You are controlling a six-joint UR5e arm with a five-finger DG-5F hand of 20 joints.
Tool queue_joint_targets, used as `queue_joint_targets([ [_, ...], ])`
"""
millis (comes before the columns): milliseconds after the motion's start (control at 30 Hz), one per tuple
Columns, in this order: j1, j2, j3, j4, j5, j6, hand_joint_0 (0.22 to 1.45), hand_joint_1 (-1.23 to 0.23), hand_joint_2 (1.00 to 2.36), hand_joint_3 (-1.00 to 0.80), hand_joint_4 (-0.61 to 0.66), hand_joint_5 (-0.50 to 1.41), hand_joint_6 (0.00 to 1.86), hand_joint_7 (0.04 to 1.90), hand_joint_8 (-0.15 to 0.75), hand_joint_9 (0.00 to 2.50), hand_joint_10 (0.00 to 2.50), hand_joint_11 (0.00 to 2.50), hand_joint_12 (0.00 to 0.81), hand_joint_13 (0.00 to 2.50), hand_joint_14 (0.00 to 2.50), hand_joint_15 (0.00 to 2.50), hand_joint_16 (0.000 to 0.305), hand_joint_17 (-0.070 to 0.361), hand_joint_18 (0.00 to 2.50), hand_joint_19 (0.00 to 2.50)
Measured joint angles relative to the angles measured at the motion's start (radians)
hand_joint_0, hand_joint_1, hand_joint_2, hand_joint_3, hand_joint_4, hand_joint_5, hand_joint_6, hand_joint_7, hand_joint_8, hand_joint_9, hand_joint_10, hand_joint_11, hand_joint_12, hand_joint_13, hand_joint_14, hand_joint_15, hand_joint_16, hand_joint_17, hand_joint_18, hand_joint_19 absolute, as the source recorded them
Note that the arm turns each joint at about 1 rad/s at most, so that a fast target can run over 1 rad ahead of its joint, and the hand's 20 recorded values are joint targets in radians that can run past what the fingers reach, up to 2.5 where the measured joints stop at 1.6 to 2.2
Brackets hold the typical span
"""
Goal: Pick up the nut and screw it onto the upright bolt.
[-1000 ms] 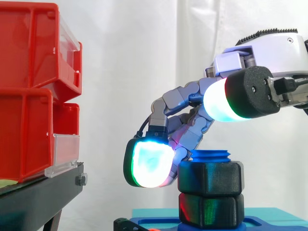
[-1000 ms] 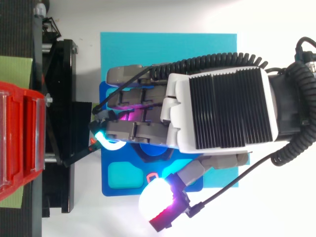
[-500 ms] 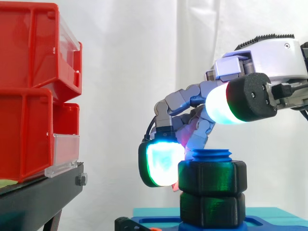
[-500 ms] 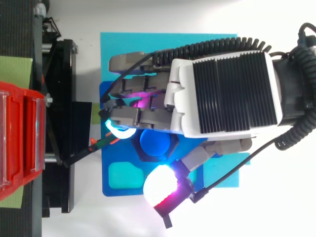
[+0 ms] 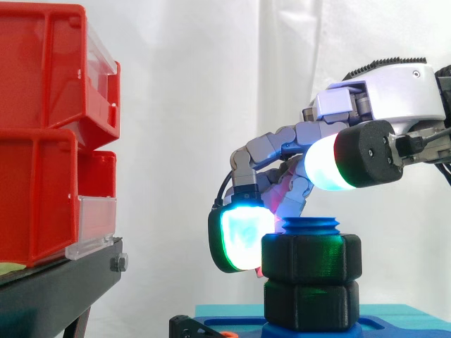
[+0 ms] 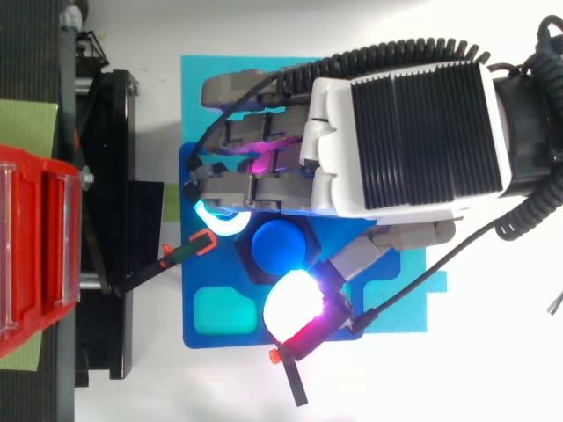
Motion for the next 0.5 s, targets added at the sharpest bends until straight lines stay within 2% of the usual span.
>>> queue_joint_targets([
  [133,-0.002,0.000,0.000,0.000,-0.001,-0.001,0.53,-0.19,1.00,-0.50,0.27,-0.09,0.50,0.98,0.281,0.91,0.00,0.00,0.287,0.65,0.00,0.00,0.027,0.061,0.30,0.00],
  [500,-0.003,0.000,-0.003,0.003,-0.001,-0.001,0.51,-0.12,1.00,-0.50,0.24,-0.10,0.50,0.84,0.273,0.87,0.00,0.00,0.294,0.61,0.00,0.00,0.031,0.069,0.28,0.00],
])
